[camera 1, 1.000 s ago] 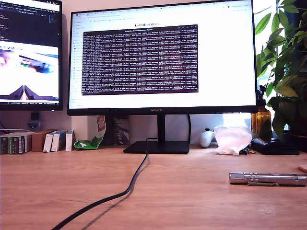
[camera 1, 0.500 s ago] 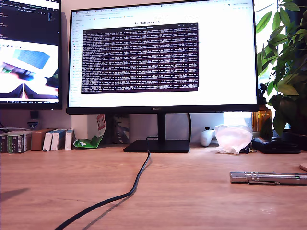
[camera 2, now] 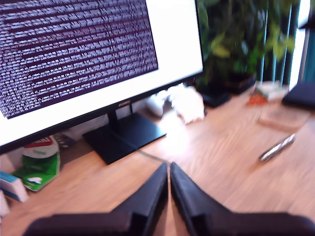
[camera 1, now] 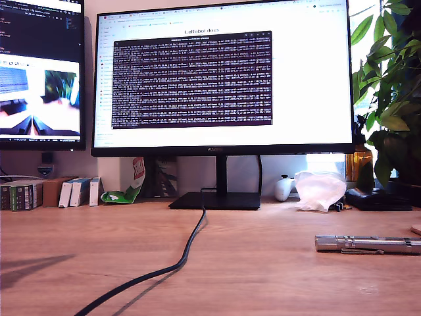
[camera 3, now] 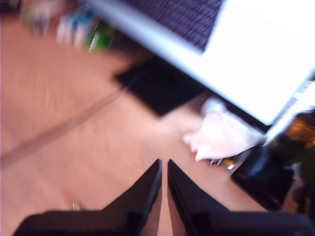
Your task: Pick the metallic laser pointer with your right arm, pass it to your left arm, then place it down to the left side of the table
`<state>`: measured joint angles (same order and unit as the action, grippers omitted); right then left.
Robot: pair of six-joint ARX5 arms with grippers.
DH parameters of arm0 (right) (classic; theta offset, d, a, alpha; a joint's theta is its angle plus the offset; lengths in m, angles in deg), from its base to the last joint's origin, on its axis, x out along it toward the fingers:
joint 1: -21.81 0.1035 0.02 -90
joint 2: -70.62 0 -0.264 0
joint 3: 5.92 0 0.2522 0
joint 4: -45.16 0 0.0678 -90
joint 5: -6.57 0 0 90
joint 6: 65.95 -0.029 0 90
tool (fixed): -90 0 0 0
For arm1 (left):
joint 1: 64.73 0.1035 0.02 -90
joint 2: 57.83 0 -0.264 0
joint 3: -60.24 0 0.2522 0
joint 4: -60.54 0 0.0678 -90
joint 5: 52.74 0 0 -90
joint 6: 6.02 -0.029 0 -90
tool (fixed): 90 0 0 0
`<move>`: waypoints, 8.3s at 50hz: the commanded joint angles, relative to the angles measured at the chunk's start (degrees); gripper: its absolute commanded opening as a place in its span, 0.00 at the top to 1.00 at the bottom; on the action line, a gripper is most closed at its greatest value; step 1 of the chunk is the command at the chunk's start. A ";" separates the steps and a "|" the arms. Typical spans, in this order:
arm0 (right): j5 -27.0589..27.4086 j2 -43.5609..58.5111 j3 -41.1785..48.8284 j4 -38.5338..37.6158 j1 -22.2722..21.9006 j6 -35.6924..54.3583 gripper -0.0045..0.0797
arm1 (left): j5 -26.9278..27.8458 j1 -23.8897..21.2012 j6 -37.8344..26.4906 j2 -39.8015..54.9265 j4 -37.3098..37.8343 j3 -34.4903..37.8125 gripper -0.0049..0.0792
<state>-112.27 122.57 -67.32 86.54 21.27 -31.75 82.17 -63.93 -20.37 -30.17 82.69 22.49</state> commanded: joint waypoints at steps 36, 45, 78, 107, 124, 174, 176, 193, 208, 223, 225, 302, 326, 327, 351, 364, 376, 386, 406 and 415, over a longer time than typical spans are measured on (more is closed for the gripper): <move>16.52 31.26 -9.16 16.96 13.79 26.32 0.96 | -0.35 -0.22 -3.76 5.33 -0.26 -2.62 0.96; 21.05 33.51 -9.16 17.40 13.81 27.15 0.87 | -0.37 -0.22 -4.15 5.35 -0.24 -2.62 0.96; 22.40 40.06 -9.16 18.12 14.62 27.36 0.56 | -0.39 -0.22 -4.13 5.35 -0.24 -2.62 0.96; 21.70 43.58 -9.16 16.44 15.17 27.50 0.57 | -2.51 -0.22 -4.11 5.33 -0.22 -2.62 0.96; 19.93 43.91 -9.16 16.50 15.15 27.47 0.74 | -2.54 -0.22 -4.11 5.35 -0.22 -2.62 0.96; -5.22 43.34 -24.74 0.46 28.57 -2.91 0.96 | 2.95 -0.22 17.05 9.73 -12.48 -2.62 0.67; -6.67 43.34 -25.99 -0.33 29.77 -3.15 0.96 | 3.08 -0.22 19.58 10.82 -15.12 -2.62 0.65; -12.02 43.34 -33.24 -8.37 37.64 -5.88 0.96 | 7.52 -2.69 39.23 20.06 -36.85 -2.62 0.61; -13.38 43.34 -33.51 -13.07 39.74 -8.85 0.96 | 7.85 -6.75 44.33 26.16 -47.67 -2.64 0.61; -14.38 43.34 -33.51 -14.64 42.29 -8.96 0.96 | 5.33 -10.38 45.68 28.74 -53.35 -2.75 0.61; -14.40 43.34 -33.51 -14.73 42.66 -8.96 0.96 | 4.94 -10.60 45.66 29.00 -53.40 -2.78 0.61; -5.49 41.83 -33.51 8.20 34.14 -4.13 0.96 | 0.13 -10.67 7.69 29.33 -18.49 -7.23 0.97; -5.60 28.02 -33.51 2.47 33.16 -4.44 0.96 | -26.01 -10.67 -18.14 30.99 10.12 -9.16 0.97; -5.70 27.67 -33.51 2.49 33.16 -4.44 0.96 | -26.71 -10.67 -19.02 31.58 11.23 -9.70 0.97; -10.12 25.75 -33.51 3.96 33.88 -4.39 0.96 | -38.42 -10.75 -28.65 51.93 36.39 -31.34 0.97; -10.25 25.75 -33.51 3.96 35.45 -4.37 0.96 | -39.30 -10.78 -30.27 63.56 45.62 -40.04 0.97; -11.21 25.75 -33.51 4.02 35.78 -4.39 0.96 | -39.87 -10.78 -30.71 70.95 50.77 -43.87 0.97; -11.54 25.75 -33.51 4.85 35.78 -4.39 0.96 | -41.57 -10.78 -30.69 76.02 52.94 -44.02 0.97; -11.34 25.75 -33.51 5.07 35.67 -4.39 0.96 | -41.79 -10.86 -29.38 77.68 49.83 -45.42 0.75; -9.05 25.75 -33.51 5.05 35.01 -4.37 0.96 | -41.79 -10.99 -27.21 77.66 49.86 -46.64 0.46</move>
<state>-121.71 148.31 -101.04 91.69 56.40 -36.06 40.20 -74.51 -48.02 46.55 132.32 -24.16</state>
